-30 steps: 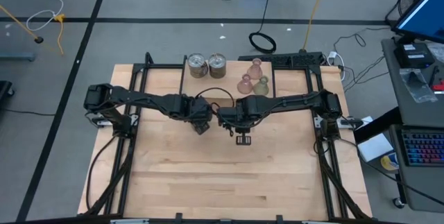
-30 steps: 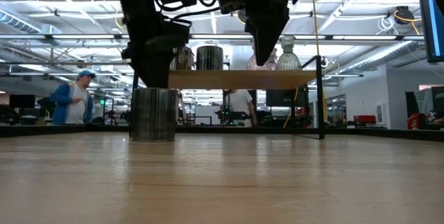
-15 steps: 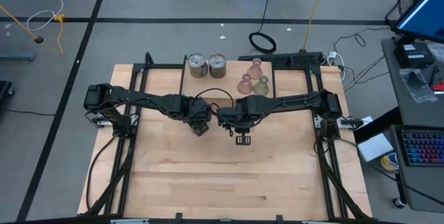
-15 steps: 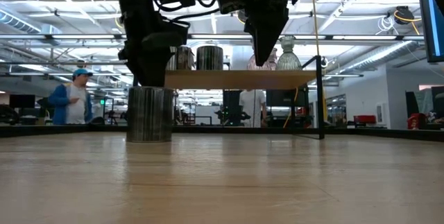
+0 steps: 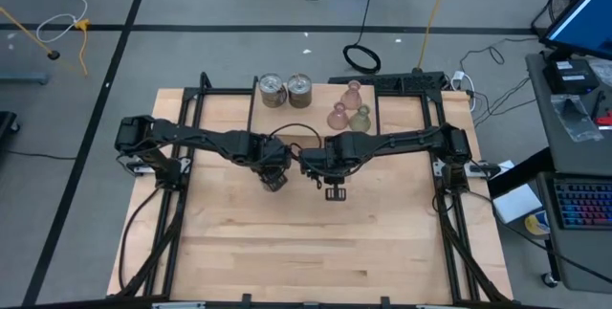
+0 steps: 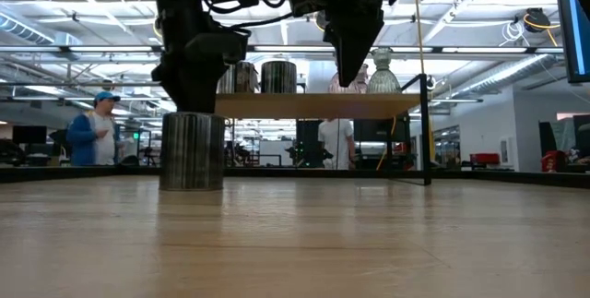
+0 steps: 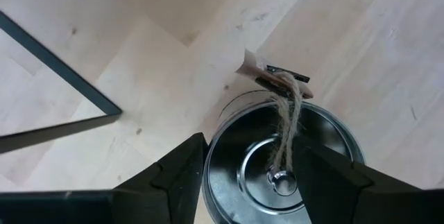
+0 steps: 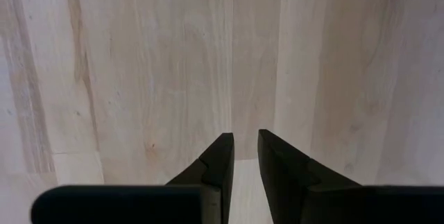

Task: Pick & Place candle stick holders
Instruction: Put the scented candle on the shelf

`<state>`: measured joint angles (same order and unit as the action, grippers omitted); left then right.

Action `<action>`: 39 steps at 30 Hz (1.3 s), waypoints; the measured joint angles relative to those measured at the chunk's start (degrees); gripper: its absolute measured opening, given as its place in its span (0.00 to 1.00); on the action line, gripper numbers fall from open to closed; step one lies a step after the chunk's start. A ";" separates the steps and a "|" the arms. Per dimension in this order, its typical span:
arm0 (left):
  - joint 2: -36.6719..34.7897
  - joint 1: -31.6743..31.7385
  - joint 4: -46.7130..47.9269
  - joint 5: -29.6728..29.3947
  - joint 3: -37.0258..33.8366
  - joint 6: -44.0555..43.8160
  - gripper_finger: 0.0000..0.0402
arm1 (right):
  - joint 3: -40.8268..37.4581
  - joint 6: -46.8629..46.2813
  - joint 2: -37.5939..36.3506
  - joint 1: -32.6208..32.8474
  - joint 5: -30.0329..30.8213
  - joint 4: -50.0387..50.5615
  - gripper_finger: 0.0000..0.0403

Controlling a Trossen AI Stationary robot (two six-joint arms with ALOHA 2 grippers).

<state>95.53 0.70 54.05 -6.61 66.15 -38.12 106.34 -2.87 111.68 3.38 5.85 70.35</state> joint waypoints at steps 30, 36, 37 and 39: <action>-4.28 -1.11 2.47 -3.92 -0.26 0.34 0.52 | 0.00 0.66 -0.11 -0.02 -0.06 -1.90 0.15; -4.31 -2.03 3.59 -3.89 -0.22 -1.85 0.52 | 0.00 0.74 -0.11 0.00 -0.09 -1.97 0.15; -4.33 -2.25 3.58 -3.90 -0.22 -2.13 0.52 | 0.00 0.76 -0.11 0.00 -0.09 -1.97 0.15; -4.35 -2.54 3.53 -3.92 -0.20 -2.57 0.52 | 0.00 0.76 -0.11 0.00 -0.11 -2.01 0.15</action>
<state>91.18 -1.83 57.58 -10.53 65.95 -40.69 106.34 -2.11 111.57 3.38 5.74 68.34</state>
